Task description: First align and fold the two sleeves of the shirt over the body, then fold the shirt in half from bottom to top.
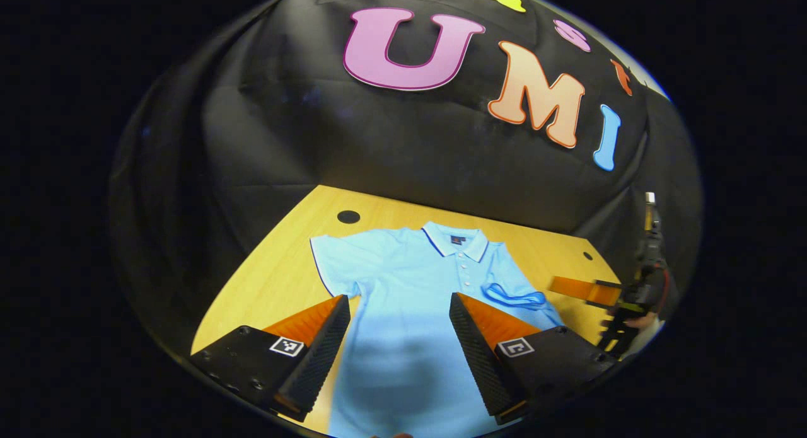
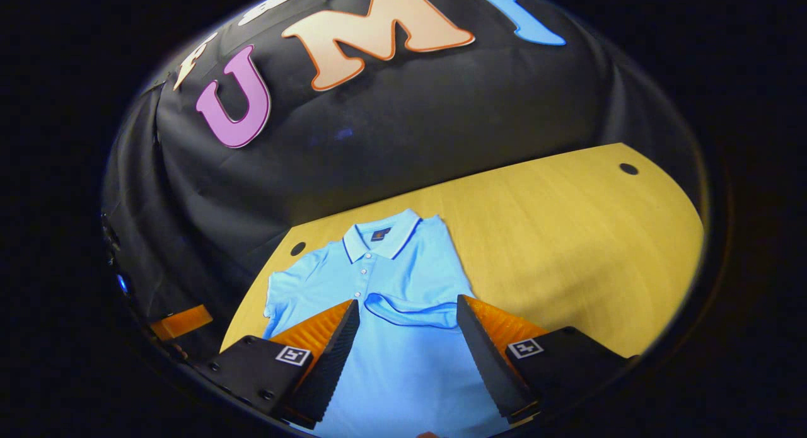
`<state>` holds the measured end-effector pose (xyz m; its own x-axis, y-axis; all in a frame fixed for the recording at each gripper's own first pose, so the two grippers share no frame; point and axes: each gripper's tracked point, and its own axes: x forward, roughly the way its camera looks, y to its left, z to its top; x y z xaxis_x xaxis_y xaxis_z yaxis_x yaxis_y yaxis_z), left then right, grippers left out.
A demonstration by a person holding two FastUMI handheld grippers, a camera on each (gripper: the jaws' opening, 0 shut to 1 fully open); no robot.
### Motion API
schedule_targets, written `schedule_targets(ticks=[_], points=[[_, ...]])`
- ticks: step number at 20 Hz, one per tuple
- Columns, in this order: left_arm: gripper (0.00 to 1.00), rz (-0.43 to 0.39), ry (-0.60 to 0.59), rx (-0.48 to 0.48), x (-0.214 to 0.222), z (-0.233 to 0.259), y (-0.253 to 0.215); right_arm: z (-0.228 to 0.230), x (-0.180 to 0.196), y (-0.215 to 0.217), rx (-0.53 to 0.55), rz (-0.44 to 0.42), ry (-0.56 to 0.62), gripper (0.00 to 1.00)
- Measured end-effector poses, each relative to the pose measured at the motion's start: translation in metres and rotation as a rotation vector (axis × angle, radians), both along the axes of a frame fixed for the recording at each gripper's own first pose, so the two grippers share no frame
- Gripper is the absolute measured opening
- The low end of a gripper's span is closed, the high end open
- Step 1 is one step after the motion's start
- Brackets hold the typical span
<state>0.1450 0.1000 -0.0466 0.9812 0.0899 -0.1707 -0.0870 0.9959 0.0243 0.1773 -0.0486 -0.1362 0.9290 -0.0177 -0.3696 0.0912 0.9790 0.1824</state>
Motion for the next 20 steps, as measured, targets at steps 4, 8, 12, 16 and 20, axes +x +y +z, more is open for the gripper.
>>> schedule_targets(ticks=[4,8,12,16,20], points=[[0.95,0.021,0.002,0.078,0.056,0.001,0.06,-0.003,-0.06,-0.022,0.02,-0.18,0.016,0.97],[0.95,0.012,0.006,0.108,0.108,0.001,0.097,-0.007,-0.107,-0.041,0.027,-0.328,0.021,0.97],[0.94,0.006,0.069,0.08,0.147,-0.011,0.116,-0.002,-0.145,-0.055,-0.007,-0.431,0.028,0.97],[0.94,0.002,0.135,0.143,0.167,-0.029,0.133,0.001,-0.17,-0.063,-0.002,-0.508,0.03,0.97],[0.92,-0.001,0.18,0.142,0.173,-0.046,0.137,-0.001,-0.173,-0.06,-0.003,-0.522,0.043,0.97]])
